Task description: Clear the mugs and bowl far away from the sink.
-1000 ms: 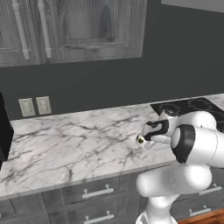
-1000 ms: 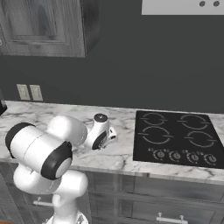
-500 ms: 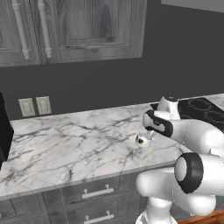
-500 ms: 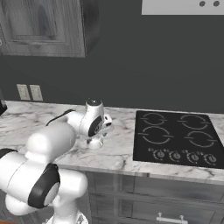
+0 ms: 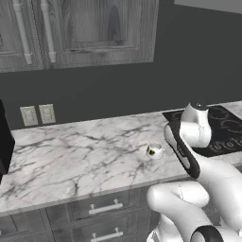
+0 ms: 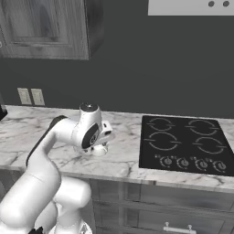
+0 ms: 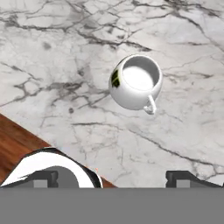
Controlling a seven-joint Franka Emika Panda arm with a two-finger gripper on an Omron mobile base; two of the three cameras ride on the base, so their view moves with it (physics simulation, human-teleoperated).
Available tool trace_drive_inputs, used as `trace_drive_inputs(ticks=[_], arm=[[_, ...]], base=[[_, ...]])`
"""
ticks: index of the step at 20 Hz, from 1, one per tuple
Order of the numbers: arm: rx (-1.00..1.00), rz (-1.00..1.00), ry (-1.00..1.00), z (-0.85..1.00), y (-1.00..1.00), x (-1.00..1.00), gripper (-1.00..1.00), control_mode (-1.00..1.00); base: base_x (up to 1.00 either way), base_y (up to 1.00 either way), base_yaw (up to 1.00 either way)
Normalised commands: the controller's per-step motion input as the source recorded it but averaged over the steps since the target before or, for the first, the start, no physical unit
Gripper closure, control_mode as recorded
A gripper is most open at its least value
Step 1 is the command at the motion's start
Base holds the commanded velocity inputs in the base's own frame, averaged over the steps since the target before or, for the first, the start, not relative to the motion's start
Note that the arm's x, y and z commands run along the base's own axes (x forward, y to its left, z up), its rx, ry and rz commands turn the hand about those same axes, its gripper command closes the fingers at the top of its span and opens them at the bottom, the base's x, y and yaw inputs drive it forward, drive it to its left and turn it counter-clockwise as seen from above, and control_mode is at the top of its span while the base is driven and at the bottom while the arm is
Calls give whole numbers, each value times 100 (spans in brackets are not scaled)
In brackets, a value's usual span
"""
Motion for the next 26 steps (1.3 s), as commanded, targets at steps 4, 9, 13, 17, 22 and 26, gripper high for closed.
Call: trace_drive_inputs(ticks=[4, 9, 13, 17, 22, 26], arm=[[3, -7, 0, 17, -3, -64, -100, -100], [0, -1, 0, 6, 0, -19, -100, 100], [0, 0, 0, 0, 0, 0, -100, 100], [0, 0, 0, 0, 0, 0, -100, 100], [0, 0, 0, 0, 0, 0, -100, 100], [0, 0, 0, 0, 0, 0, -100, 100]], base=[[0, 0, 0], [-39, 2, 0], [-62, 2, 25], [-60, -12, 85], [-43, 0, 89], [-52, 0, 80]])
